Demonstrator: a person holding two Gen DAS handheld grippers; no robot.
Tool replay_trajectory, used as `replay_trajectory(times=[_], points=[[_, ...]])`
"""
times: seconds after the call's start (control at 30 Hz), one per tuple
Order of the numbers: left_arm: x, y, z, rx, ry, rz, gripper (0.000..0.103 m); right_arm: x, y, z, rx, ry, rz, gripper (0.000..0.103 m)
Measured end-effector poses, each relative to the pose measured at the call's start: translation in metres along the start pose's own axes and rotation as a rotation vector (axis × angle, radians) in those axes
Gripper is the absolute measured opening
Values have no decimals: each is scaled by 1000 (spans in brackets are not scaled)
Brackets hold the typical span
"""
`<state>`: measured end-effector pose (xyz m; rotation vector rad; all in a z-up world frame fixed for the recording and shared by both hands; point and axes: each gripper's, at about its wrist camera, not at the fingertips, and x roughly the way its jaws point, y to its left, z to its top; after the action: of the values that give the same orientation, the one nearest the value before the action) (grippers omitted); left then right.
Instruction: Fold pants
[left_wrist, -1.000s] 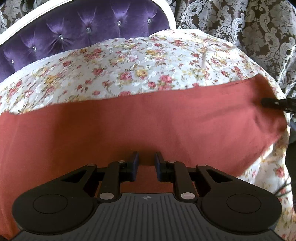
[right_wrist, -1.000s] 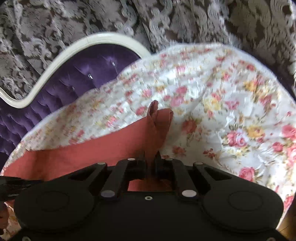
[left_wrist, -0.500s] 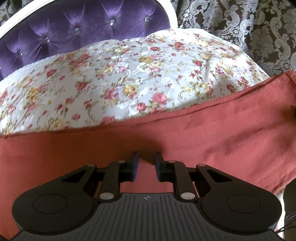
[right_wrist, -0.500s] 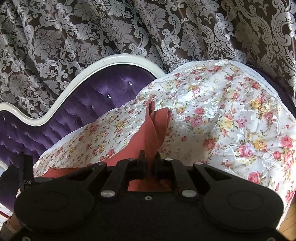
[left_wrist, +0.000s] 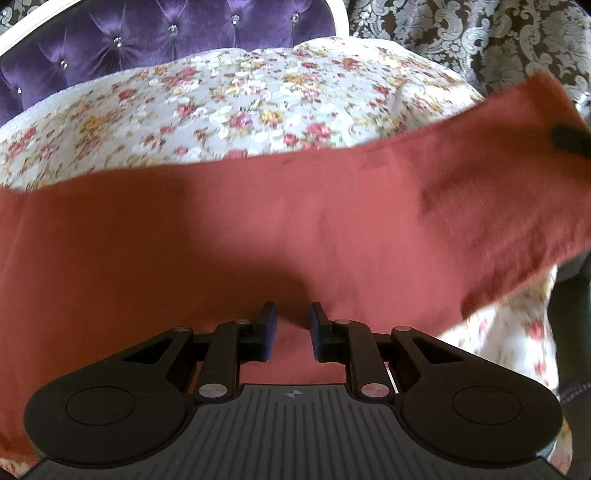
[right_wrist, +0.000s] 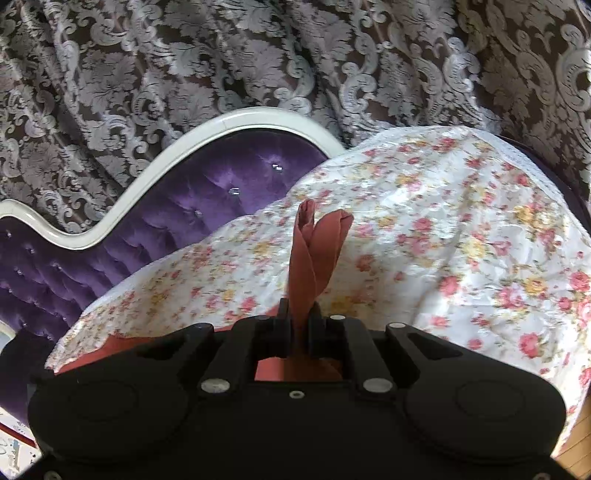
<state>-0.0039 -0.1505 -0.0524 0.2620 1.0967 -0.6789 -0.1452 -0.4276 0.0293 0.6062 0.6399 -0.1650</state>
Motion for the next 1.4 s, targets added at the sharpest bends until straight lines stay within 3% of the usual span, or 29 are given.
replay_trajectory(times=[0.13,0.27,0.5,0.83,0.9,1.03,1.17,1.23,1.4], points=[[-21,26,-11,-46,-21,24,19,2,39,0,-28,5,56,17],[-52,75,-23,-144,-84,65,19,15,88,-6,-61,23,150,18],[-97,150,-48,-271,-165,197,19,82,180,-38,-129,145,301,18],[-120,206,-79,-393,-161,255,19,175,251,-115,-232,321,287,18],[-120,211,-84,-409,-159,256,19,181,259,-128,-282,326,263,21],[-120,215,-88,-418,-158,249,19,183,268,-140,-326,334,297,50],[-122,209,-81,-398,-195,221,19,159,259,-126,-304,258,352,51],[-120,201,-74,-378,-215,199,19,147,247,-116,-303,211,317,51],[-97,177,-56,-321,-215,143,19,136,202,-96,-332,123,92,51]])
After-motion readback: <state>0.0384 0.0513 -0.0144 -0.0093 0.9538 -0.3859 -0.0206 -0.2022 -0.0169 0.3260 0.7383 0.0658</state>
